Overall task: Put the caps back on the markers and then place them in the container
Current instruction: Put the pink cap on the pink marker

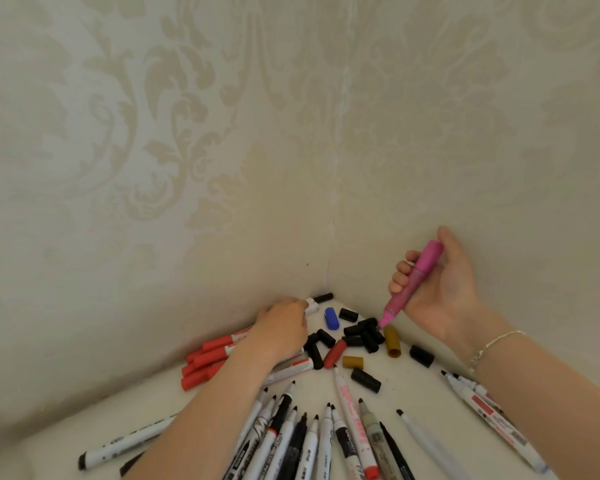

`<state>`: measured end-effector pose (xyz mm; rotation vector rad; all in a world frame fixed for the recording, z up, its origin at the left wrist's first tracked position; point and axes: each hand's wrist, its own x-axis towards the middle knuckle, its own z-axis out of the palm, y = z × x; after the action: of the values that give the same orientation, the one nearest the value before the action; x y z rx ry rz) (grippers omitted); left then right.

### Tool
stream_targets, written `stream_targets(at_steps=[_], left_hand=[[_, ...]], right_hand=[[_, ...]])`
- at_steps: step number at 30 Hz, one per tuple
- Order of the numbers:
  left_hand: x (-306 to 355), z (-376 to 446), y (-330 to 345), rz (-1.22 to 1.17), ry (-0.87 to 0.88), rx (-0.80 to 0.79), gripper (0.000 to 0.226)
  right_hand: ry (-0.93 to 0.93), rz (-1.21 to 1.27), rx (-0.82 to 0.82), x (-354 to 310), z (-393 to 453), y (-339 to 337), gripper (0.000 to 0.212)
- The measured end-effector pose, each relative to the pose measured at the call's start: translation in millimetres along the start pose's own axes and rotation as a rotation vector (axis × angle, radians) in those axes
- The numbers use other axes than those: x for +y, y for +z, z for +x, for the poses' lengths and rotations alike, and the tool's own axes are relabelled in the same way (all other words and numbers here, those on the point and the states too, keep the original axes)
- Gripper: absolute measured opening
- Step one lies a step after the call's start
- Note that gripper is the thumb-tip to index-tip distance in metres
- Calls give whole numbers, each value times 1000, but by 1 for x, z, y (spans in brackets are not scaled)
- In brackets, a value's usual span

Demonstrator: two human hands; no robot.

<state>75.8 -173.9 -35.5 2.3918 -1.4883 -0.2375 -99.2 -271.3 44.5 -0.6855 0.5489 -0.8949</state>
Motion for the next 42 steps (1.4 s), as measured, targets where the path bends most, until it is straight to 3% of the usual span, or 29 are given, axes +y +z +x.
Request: stream_targets(at_steps=[4, 8, 13, 15, 18, 23, 28, 31, 34, 42], left_hand=[[-2, 2, 12, 217, 46, 13, 41], [0, 2, 14, 327, 80, 73, 34], [5, 1, 8, 347, 115, 146, 38], [7, 0, 8, 287, 139, 176, 37], [10, 1, 1, 101, 185, 262, 36], [12, 0, -29, -584, 78, 321, 34], [22, -11, -40, -1176, -78, 68, 23], [24, -15, -47, -1530, -69, -120, 20], [28, -18, -56, -1641, -27, -161, 16], [36, -29, -72, -1560, 51, -104, 9]], right_hand=[[-29, -30, 8, 2, 0, -2, 18], [-61, -107, -26, 3, -4, -3, 21], [-181, -561, -2, 5, -10, -4, 29], [-180, -628, 11, 4, -11, -4, 30], [-165, -551, -17, 3, -14, -2, 29], [-183, -380, -94, -1, -20, -3, 28], [-123, -218, -142, -4, -25, -3, 26], [-90, -161, -181, -5, -26, -2, 20], [-94, -150, -202, -6, -26, -2, 19], [-137, -133, -170, -3, -26, 0, 20]])
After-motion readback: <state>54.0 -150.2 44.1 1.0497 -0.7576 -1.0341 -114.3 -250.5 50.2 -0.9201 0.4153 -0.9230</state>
